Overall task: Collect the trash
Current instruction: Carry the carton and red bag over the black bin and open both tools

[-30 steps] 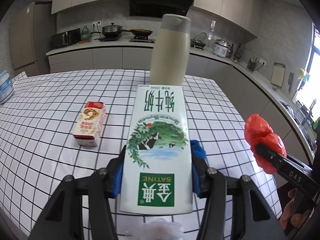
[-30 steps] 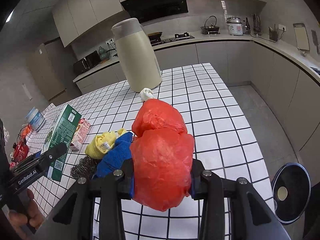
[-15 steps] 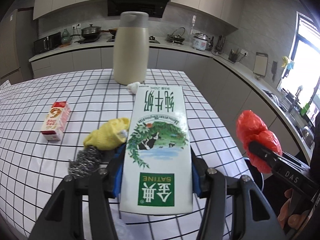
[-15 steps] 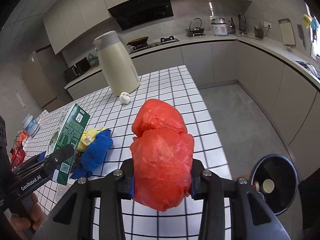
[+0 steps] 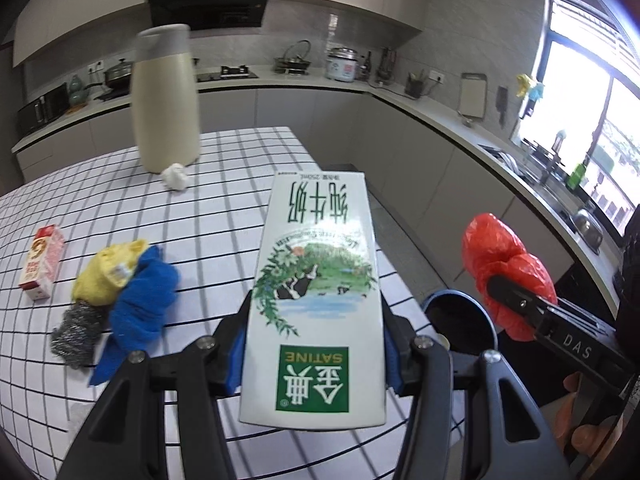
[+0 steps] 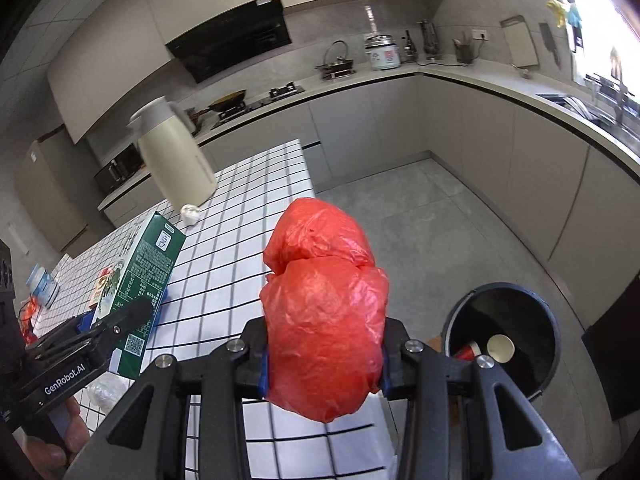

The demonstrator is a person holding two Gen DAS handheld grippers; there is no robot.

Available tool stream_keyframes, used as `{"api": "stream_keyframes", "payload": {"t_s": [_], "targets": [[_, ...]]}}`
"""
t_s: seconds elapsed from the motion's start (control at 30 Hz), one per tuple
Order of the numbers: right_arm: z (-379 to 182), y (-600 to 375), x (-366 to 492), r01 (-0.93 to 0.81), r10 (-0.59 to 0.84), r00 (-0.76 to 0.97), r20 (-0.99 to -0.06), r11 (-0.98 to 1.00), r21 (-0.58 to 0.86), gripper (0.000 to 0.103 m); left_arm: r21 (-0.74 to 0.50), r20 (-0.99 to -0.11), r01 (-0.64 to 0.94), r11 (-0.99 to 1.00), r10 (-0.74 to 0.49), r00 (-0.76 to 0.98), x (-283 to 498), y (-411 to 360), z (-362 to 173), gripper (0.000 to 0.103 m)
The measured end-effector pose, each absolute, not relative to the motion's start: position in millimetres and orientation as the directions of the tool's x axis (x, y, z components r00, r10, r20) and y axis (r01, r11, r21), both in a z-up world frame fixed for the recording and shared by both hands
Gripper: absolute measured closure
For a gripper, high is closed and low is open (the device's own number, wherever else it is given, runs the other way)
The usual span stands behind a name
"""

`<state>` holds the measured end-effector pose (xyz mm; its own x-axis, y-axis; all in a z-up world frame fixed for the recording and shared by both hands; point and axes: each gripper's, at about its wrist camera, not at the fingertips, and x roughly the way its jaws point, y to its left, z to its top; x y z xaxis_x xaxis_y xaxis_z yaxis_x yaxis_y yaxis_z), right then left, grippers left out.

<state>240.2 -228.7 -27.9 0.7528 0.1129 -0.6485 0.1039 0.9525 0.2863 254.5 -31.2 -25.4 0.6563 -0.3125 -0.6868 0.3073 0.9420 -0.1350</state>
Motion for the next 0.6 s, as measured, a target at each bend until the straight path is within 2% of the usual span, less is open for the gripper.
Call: {"api": "stream_keyframes", "payload": {"t_s": [0.37,0.6], "targets": [[-45,-324,202,0.289,-0.02,0.734,-0.679,0.914,0.285,0.062,-0.173,-0.724,0.486,0.857,-0.445,0.527,253,-135,-40,0.049],[-63,-393,180,0.393,-0.087,0.693,-0.716,0.878,0.274,0.062,-0.193,-0.752,0.555,0.809,-0.485,0.446,247,-204,-57,0.049]]}}
